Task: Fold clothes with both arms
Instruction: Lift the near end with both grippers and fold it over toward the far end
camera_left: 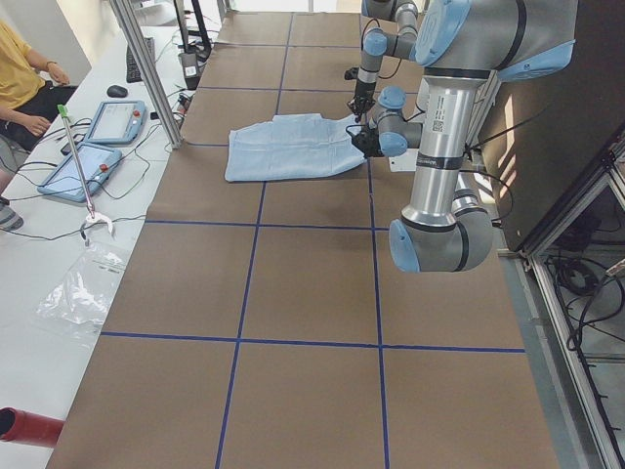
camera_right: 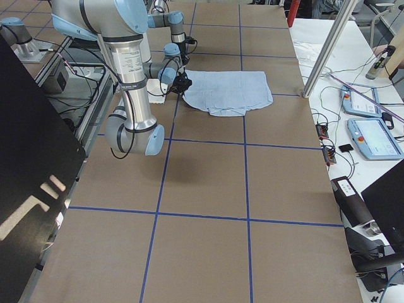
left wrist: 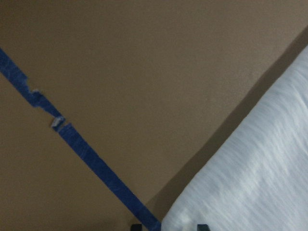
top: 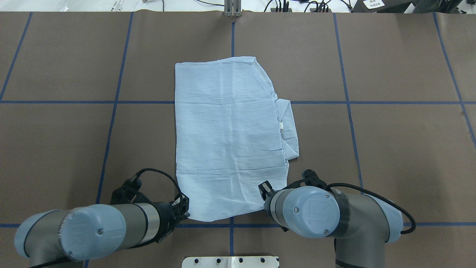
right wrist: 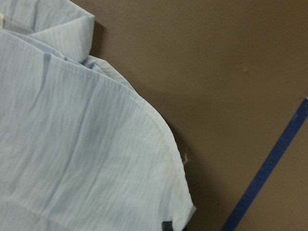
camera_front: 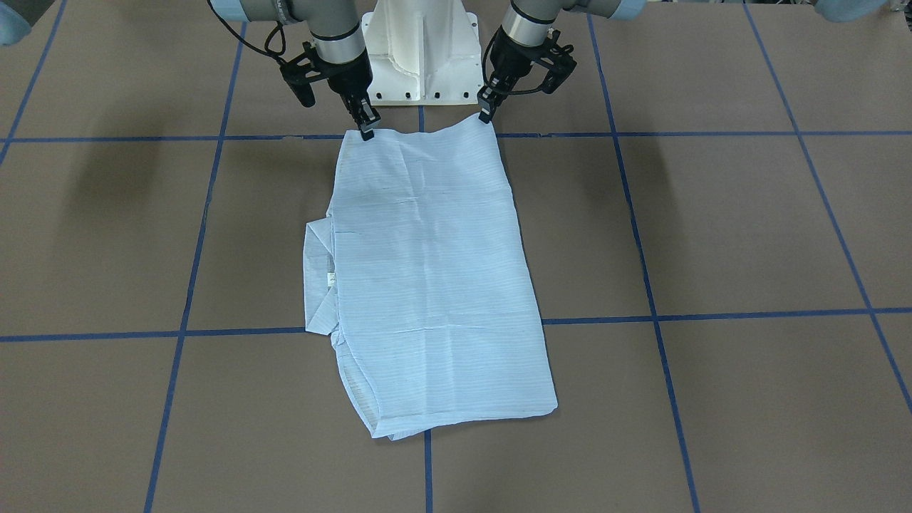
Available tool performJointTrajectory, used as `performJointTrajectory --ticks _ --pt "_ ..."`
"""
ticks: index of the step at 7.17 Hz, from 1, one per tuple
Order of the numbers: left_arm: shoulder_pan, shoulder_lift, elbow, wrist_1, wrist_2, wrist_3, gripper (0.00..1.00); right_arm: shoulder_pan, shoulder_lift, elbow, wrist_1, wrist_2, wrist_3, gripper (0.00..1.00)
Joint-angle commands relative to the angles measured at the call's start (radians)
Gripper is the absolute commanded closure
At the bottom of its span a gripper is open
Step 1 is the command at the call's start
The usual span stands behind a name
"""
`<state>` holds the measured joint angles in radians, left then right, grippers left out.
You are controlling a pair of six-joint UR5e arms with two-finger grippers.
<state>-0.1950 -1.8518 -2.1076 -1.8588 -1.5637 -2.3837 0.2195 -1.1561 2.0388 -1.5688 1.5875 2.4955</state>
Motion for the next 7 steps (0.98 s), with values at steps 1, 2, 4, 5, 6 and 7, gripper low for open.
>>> performJointTrajectory --ticks 1,2,4,5,6,7 --pt "-0.168 -0.062 -0.022 0.010 -0.071 0.108 1.00 0.110 0.047 0.032 -0.056 0.005 -0.045 1.00" --pt "-0.237 -0.082 -0.011 0.013 -0.079 0.163 1.00 0.168 0.079 0.029 -0.059 0.009 -0.099 1.00" --pt "-0.389 -0.179 0.114 0.012 -0.188 0.260 1.00 0.312 0.145 -0.029 -0.062 0.102 -0.177 1.00" --pt "-0.441 -0.191 0.148 0.006 -0.193 0.306 1.00 0.361 0.232 -0.155 -0.056 0.120 -0.200 1.00" --pt "-0.486 -0.220 0.202 0.001 -0.193 0.348 1.00 0.407 0.307 -0.269 -0.050 0.155 -0.243 1.00" --pt "-0.519 -0.271 0.313 -0.020 -0.193 0.380 1.00 0.449 0.375 -0.381 -0.048 0.179 -0.292 1.00"
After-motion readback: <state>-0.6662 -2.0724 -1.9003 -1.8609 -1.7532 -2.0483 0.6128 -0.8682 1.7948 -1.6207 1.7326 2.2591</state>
